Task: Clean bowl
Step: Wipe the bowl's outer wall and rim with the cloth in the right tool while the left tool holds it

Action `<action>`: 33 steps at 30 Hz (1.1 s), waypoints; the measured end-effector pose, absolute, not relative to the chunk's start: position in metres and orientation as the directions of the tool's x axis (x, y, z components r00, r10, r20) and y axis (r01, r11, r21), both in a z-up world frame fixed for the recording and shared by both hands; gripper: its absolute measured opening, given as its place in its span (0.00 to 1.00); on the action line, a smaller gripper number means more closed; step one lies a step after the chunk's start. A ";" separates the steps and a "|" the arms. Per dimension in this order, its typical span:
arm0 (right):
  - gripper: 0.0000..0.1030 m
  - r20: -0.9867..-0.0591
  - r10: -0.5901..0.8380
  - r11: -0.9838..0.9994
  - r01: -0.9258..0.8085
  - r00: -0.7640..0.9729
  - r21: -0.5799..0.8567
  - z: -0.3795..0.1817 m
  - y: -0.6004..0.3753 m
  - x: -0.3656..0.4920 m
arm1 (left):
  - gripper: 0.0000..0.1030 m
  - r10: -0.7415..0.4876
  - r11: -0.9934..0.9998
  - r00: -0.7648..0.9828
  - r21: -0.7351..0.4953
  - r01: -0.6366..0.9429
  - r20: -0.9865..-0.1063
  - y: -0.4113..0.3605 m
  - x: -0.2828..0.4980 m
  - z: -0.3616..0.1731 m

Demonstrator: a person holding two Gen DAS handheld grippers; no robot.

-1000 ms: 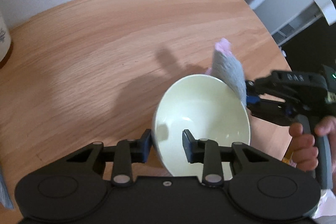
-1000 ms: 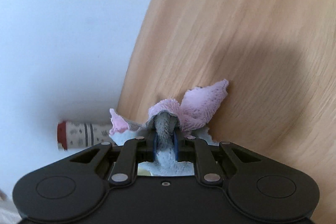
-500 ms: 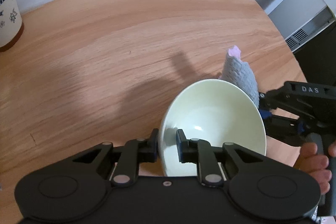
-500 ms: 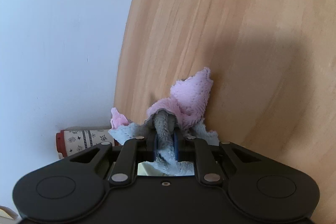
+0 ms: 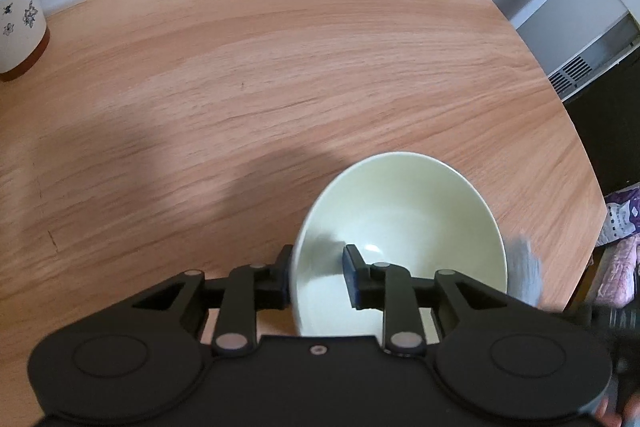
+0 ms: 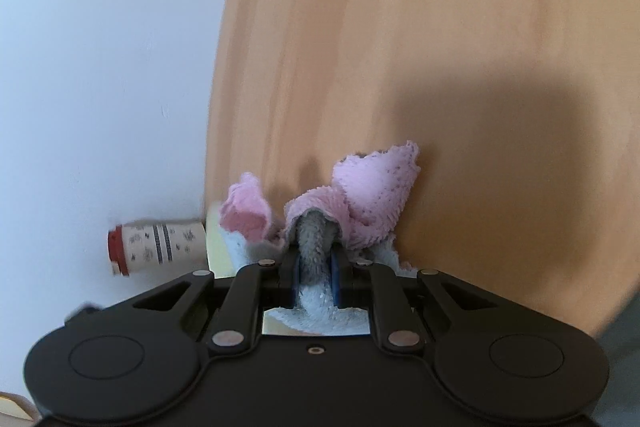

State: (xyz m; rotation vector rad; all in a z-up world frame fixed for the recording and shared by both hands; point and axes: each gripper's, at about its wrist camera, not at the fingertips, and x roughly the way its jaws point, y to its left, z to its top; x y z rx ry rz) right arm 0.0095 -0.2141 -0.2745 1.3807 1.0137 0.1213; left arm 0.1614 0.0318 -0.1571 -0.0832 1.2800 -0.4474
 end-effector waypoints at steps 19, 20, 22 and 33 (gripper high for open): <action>0.14 -0.538 0.712 0.350 0.436 0.451 0.829 -0.259 -0.142 0.005 | 0.23 -0.398 0.895 0.183 -0.337 0.291 -0.899 0.032 0.148 -0.158; 0.14 -0.536 0.708 0.337 0.447 0.460 0.829 -0.260 -0.146 0.002 | 0.23 -0.401 0.894 0.181 -0.341 0.290 -0.898 0.032 0.147 -0.159; 0.14 -0.533 0.700 0.314 0.465 0.476 0.828 -0.260 -0.152 -0.001 | 0.23 -0.407 0.892 0.177 -0.349 0.286 -0.896 0.033 0.147 -0.159; 0.14 -0.512 0.627 0.178 0.532 0.587 0.828 -0.264 -0.212 -0.003 | 0.23 -0.406 0.890 0.171 -0.345 0.299 -0.898 0.030 0.148 -0.160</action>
